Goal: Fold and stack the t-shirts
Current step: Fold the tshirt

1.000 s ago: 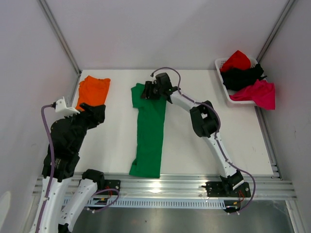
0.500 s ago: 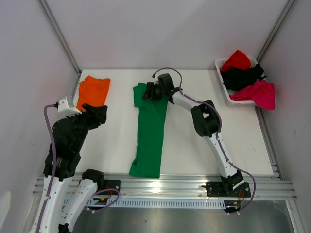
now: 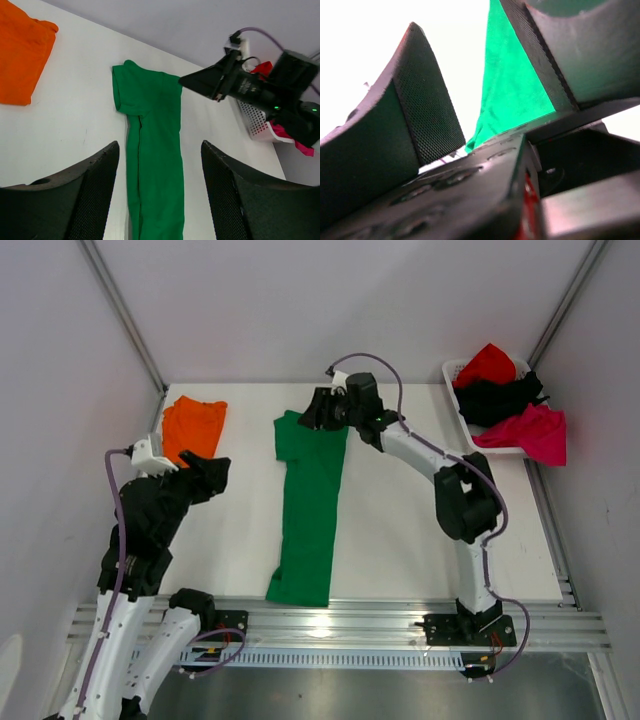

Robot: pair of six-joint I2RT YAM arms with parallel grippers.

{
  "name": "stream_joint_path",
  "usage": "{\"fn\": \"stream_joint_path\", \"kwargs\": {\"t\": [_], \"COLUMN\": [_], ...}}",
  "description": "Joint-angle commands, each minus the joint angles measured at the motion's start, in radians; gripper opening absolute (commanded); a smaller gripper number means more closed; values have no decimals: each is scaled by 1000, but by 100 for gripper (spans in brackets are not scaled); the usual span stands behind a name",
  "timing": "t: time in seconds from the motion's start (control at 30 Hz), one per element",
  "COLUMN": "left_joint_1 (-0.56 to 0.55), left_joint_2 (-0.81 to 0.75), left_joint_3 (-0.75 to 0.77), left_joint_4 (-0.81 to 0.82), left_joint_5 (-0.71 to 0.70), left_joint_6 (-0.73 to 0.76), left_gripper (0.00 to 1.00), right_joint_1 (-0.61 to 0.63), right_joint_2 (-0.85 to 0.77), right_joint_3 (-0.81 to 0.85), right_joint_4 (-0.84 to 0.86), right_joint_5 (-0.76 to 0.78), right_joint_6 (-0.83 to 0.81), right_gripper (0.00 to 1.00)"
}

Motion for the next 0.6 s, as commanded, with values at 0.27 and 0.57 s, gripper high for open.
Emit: {"fn": "stream_joint_path", "kwargs": {"t": [0.27,0.57], "left_joint_1": [8,6], "left_joint_2": [30,53], "left_joint_3": [-12,-8], "left_joint_4": [66,77], "left_joint_5": [31,58], "left_joint_6": [-21,-19], "left_gripper": [70,70], "right_joint_1": [74,234], "right_joint_2": [-337,-434], "right_joint_3": [-520,-784], "right_joint_4": [213,205], "right_joint_5": [-83,-10], "right_joint_6": [212,266], "right_gripper": [57,57]}}
